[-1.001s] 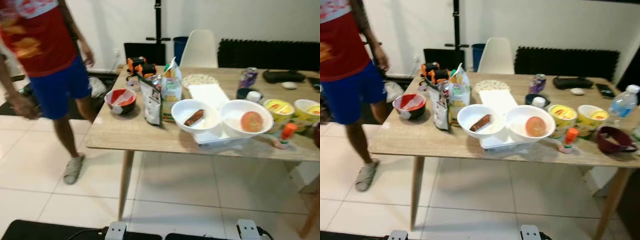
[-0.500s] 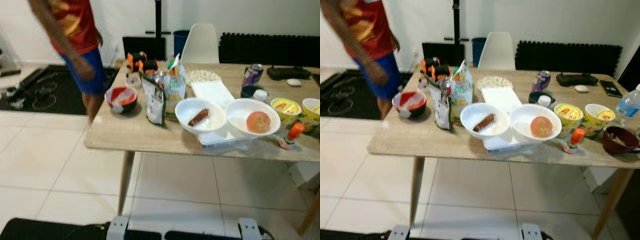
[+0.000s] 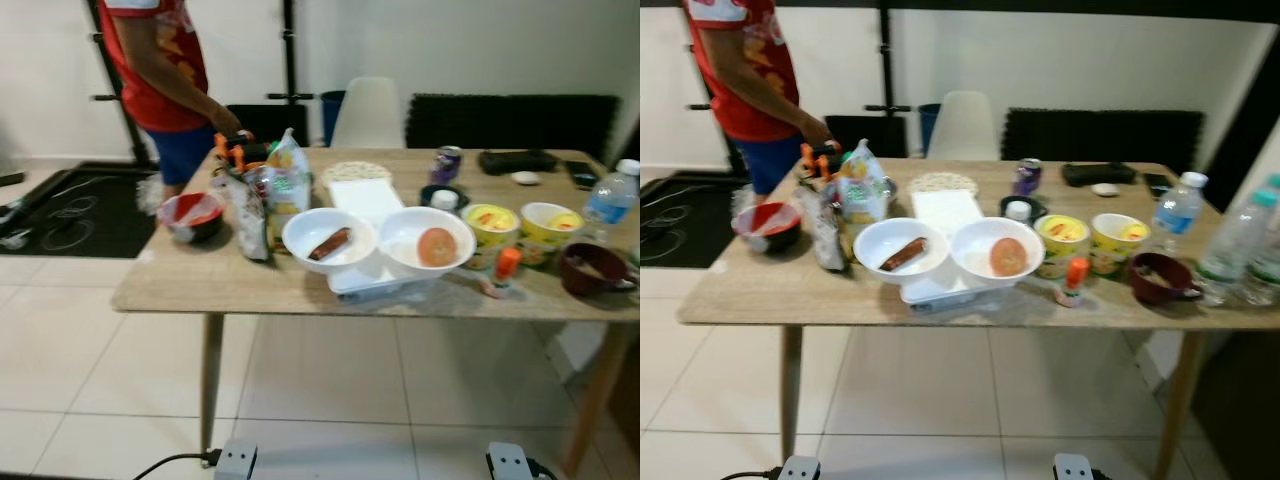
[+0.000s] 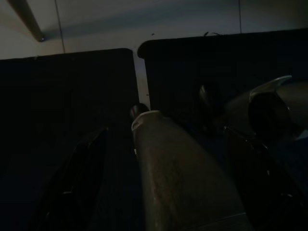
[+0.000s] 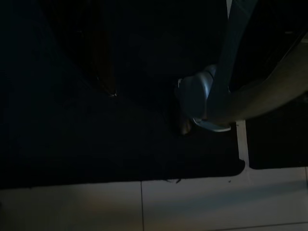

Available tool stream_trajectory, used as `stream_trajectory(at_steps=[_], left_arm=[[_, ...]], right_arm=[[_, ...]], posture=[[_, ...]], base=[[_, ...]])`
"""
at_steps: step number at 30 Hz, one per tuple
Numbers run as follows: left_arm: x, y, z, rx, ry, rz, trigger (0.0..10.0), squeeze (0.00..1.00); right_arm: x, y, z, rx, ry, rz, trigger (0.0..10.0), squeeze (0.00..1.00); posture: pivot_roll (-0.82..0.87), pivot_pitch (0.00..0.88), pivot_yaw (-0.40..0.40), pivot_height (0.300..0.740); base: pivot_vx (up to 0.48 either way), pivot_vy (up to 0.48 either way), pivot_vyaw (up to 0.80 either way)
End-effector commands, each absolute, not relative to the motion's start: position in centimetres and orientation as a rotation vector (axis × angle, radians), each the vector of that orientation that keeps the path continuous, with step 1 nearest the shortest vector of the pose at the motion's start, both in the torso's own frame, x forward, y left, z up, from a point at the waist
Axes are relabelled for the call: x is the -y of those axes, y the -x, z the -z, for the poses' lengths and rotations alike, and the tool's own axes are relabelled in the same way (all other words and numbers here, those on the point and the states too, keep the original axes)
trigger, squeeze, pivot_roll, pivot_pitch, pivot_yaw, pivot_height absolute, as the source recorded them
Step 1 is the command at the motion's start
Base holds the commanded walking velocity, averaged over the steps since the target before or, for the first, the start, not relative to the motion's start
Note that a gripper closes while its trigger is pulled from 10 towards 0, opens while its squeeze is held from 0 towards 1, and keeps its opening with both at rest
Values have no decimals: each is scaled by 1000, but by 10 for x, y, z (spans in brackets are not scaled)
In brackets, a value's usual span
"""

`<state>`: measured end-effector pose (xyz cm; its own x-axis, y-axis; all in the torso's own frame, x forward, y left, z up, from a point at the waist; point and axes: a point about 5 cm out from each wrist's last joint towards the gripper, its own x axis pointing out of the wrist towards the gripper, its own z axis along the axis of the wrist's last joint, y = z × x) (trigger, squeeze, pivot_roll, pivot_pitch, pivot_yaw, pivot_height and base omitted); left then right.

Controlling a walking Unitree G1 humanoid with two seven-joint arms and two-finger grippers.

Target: Restocking fridge

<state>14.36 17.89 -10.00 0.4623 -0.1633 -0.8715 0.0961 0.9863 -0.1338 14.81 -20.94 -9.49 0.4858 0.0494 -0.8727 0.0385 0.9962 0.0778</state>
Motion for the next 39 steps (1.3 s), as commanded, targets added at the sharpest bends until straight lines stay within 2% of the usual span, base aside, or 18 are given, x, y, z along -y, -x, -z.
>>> stream_trajectory(at_steps=[1, 11, 17, 37, 39], left_arm=[[-180, -141, 101, -1086, 70, 154, 10000, 0], [-180, -142, 101, -1083, 63, 158, 10000, 0], [-182, -142, 100, -1081, 46, 145, 10000, 0], [-184, -140, 101, -1082, 53, 117, 10000, 0], [-191, -143, 99, -1057, 70, 54, 10000, 0]], right_arm=[[209, -151, 94, -1053, -96, 2, 10000, 0], [209, -151, 94, -1057, -95, 5, 10000, 0], [209, -151, 94, -1057, -97, 7, 10000, 0], [211, -150, 94, -1055, -100, 16, 10000, 0], [218, -153, 92, -1033, -99, 62, 10000, 0]], posture=[[-12, 0, -30, 740], [-12, 0, -30, 740], [-13, 0, -30, 740], [-11, 0, -32, 740], [-9, 0, -31, 740]], base=[[0, 0, 0], [0, 0, 0], [0, -472, 0], [0, 0, 0], [0, 0, 0]])
